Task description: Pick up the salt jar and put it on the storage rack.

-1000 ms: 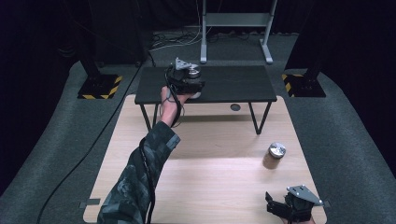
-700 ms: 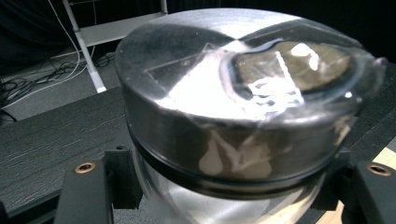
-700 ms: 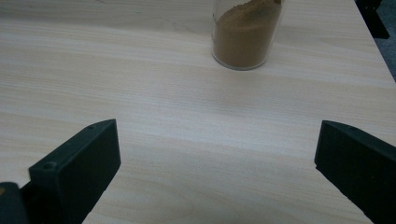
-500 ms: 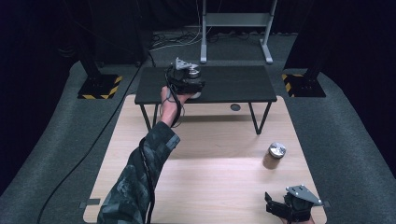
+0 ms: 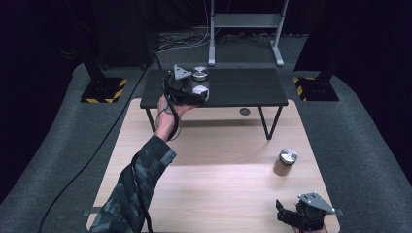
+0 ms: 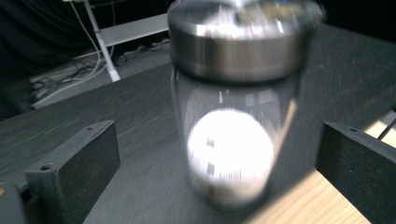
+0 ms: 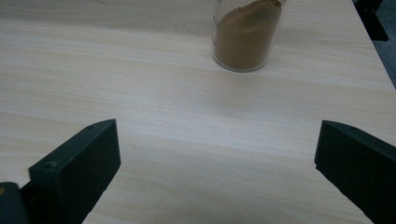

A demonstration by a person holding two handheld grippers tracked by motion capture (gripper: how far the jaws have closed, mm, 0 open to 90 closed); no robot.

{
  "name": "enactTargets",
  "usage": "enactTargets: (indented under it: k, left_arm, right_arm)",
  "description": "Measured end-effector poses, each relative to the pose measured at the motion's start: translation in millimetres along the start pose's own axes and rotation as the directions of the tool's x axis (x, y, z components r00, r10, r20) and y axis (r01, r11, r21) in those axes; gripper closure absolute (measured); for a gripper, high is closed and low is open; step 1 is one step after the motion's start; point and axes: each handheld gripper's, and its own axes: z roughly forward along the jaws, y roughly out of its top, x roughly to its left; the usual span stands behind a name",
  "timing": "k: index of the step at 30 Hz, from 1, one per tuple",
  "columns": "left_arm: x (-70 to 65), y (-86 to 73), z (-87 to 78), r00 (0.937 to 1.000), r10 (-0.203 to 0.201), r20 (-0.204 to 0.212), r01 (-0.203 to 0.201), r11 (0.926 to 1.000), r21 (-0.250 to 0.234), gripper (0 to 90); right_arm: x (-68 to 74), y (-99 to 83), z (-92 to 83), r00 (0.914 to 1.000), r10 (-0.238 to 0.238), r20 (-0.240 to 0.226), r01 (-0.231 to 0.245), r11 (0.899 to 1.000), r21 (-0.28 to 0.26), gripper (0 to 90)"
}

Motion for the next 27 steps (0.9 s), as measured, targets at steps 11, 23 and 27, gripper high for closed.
enactTargets:
  k: [11, 23, 27]
  left_arm:
    - [-4.0, -61.4, -44.1, 0.9971, 0.075, -0.011, -0.074, 0.9948, 0.07, 0.0]
    - [6.2, -171.6, -76.1, 0.9984, -0.003, -0.056, 0.014, 0.9799, 0.199, 0.0]
    - [9.5, -208.8, -81.6, 0.9966, -0.041, -0.071, 0.059, 0.9627, 0.264, 0.0]
  right_arm:
    - [1.9, 1.0, 0.9, 1.0, -0.008, -0.004, 0.008, 1.0, 0.004, 0.0]
    - [2.0, 1.5, 4.1, 0.9999, -0.012, -0.01, 0.012, 1.0, 0.016, 0.0]
    - [1.9, 1.5, 4.0, 0.9999, -0.011, -0.012, 0.011, 1.0, 0.015, 0.0]
